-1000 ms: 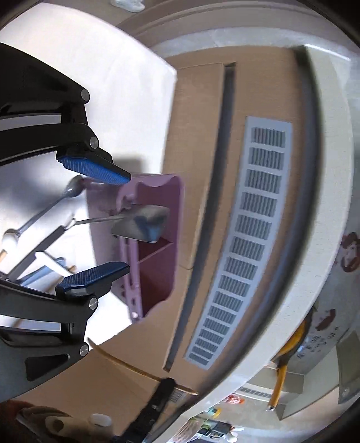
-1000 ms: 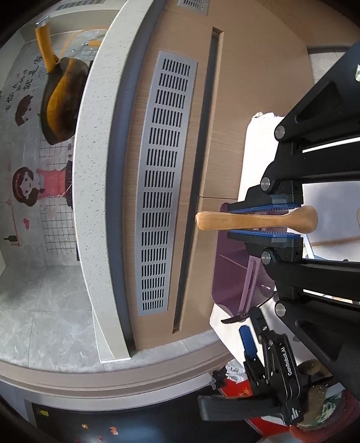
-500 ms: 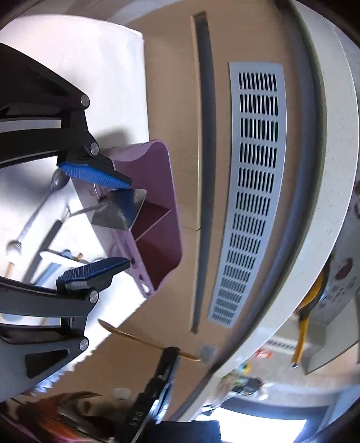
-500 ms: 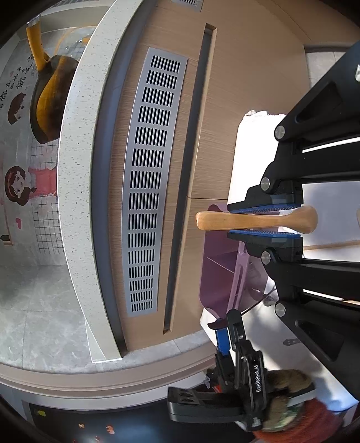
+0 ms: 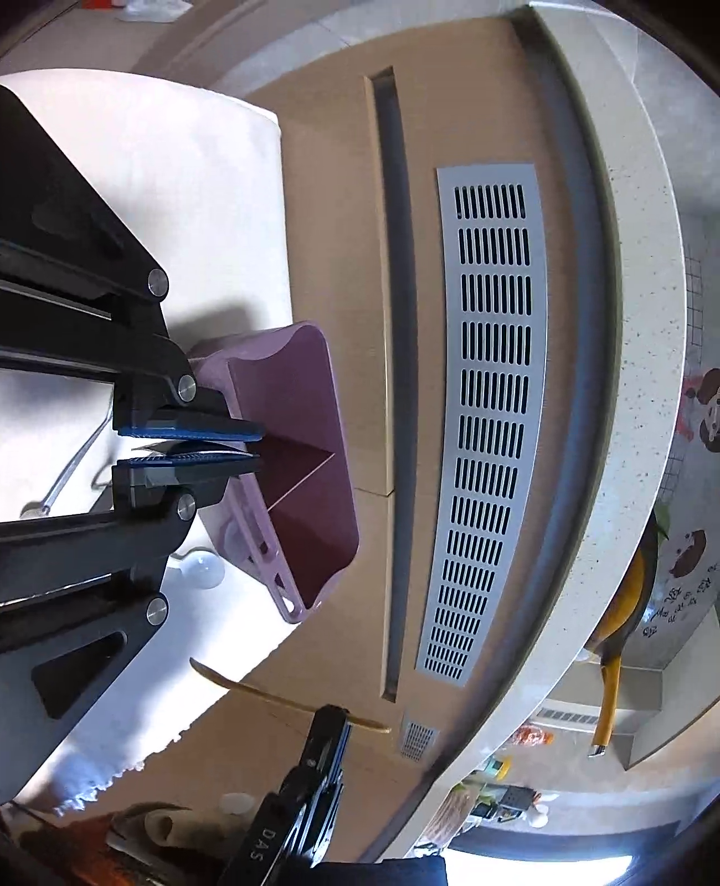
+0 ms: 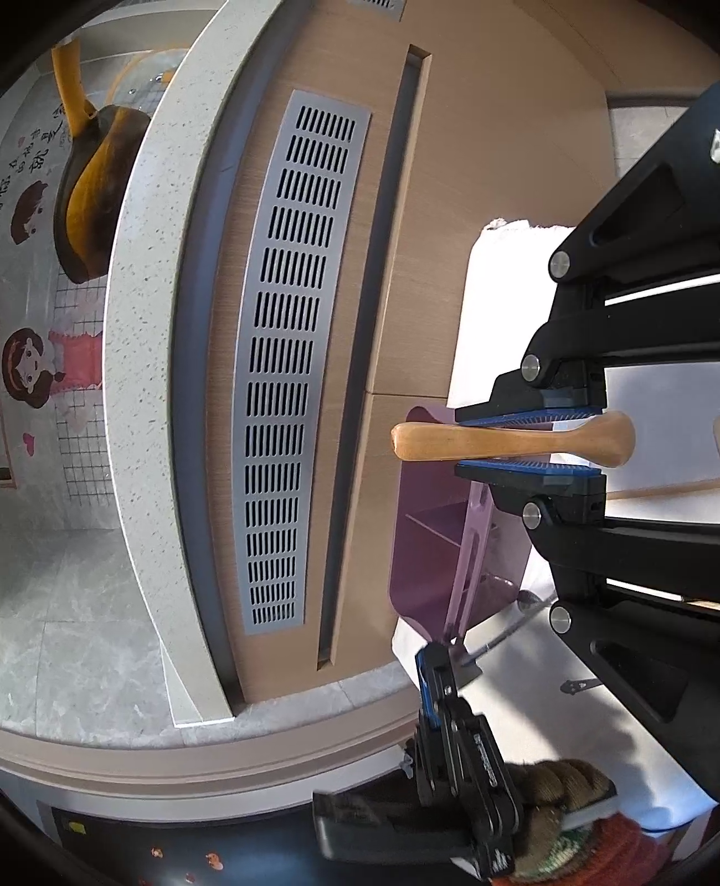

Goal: Organize utensils
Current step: 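Carry the wooden spoon and shovel spatula to the maroon caddy and drop them in, then move the right gripper back over the table toward the white plastic spoon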

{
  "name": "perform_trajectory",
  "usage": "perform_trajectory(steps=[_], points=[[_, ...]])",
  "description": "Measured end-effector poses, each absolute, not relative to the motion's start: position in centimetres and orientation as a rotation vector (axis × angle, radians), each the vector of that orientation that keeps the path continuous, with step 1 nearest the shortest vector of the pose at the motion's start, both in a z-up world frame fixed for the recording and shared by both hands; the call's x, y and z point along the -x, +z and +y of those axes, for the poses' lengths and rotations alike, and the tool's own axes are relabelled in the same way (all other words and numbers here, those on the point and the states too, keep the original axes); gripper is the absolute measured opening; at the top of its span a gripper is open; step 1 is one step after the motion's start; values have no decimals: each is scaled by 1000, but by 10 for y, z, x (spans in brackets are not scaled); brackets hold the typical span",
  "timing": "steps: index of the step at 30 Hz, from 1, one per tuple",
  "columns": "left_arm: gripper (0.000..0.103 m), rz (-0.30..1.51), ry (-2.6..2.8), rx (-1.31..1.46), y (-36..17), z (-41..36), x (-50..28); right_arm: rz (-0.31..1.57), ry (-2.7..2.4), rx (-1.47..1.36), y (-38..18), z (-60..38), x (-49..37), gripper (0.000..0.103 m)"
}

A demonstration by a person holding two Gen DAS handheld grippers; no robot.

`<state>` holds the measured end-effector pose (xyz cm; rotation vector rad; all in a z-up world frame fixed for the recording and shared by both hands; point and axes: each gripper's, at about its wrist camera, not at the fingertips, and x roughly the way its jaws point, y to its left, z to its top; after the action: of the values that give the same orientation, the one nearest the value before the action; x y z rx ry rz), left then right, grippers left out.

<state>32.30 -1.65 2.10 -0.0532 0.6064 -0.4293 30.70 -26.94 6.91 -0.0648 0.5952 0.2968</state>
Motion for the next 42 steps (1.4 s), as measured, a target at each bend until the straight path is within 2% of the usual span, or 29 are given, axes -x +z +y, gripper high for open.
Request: perform_trajectory(steps=[9, 12, 17, 20, 23, 29, 33, 34, 35, 36, 37, 38, 39, 42], points=[[3, 586, -399, 3, 35, -27, -308, 586, 292, 56, 71, -272, -301, 12], [3, 504, -372, -30, 74, -29, -304, 555, 280, 38, 83, -275, -300, 12], [3, 332, -334, -115, 153, -38, -304, 407, 290, 0, 144, -279, -308, 12], [3, 316, -336, -128, 173, -43, -319, 375, 323, -10, 168, -272, -330, 12], [3, 351, -340, -116, 164, -44, -340, 397, 337, -7, 161, -261, -351, 12], [4, 478, -358, -56, 112, -42, -376, 529, 343, 9, 101, -239, -390, 12], [7, 538, -354, -51, 85, -43, -392, 648, 389, 16, 72, -236, -405, 13], [9, 536, -358, -53, 84, -44, -390, 666, 391, 1, 68, -239, -407, 15], [19, 529, -363, -53, 84, -44, -387, 667, 388, -4, 68, -240, -406, 15], [34, 513, -370, -49, 87, -42, -381, 659, 378, -4, 70, -244, -403, 17], [42, 498, -374, -43, 90, -40, -374, 651, 370, -4, 72, -246, -399, 20], [58, 475, -379, -31, 93, -36, -365, 640, 361, -4, 76, -250, -393, 21], [68, 454, -374, -18, 95, -32, -356, 631, 354, -3, 79, -252, -386, 23], [70, 432, -353, -13, 87, -20, -332, 625, 337, 21, 82, -257, -366, 28]])
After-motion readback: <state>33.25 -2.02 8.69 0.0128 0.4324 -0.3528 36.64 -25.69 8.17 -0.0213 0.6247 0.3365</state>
